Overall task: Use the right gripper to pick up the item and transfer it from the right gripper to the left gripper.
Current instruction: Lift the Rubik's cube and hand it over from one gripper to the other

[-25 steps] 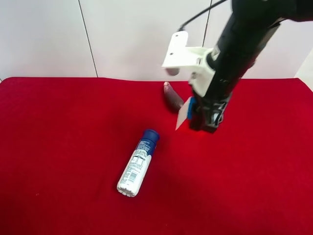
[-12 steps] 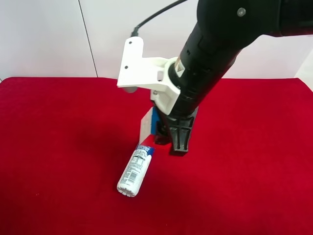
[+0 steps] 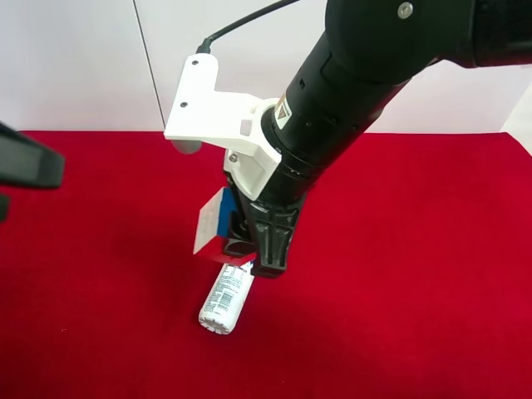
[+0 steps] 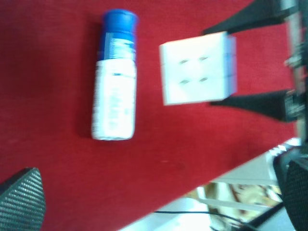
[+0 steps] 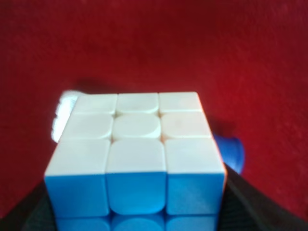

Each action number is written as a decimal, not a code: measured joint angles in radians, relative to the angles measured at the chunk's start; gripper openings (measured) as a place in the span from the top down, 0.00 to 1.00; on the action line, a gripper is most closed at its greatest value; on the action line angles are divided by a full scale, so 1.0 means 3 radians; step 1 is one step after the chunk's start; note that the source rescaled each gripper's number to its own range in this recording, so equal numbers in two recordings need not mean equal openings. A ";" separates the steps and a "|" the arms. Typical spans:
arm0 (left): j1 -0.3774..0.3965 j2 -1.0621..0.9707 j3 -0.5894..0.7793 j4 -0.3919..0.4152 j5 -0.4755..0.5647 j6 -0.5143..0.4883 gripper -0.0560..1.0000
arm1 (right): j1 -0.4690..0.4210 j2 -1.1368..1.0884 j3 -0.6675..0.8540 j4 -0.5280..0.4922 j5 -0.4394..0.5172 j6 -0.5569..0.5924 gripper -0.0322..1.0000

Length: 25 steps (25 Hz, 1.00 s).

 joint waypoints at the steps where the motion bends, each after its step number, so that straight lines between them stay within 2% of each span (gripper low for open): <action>1: 0.0000 0.0058 -0.0029 -0.0052 0.0003 0.0016 0.00 | 0.0000 0.0000 0.0000 0.0077 -0.0032 -0.0052 0.97; 4: -0.0011 0.0182 -0.0070 -0.0095 0.0022 0.0034 0.00 | 0.0000 -0.0003 0.0000 0.0251 -0.0127 -0.0176 0.97; 7: -0.0144 0.0271 -0.0103 -0.0139 0.0029 0.0043 0.00 | 0.0000 -0.0003 -0.0022 0.0363 -0.0187 -0.0231 0.97; 17: -0.0192 0.0490 -0.0107 -0.0171 -0.0017 0.0061 0.00 | 0.0013 -0.0003 -0.0255 0.0485 -0.0202 -0.0255 0.97; 25: -0.0192 0.0721 -0.0137 -0.0343 -0.0103 0.0231 0.00 | 0.0233 -0.0003 -0.0255 0.0510 -0.0247 -0.0342 0.97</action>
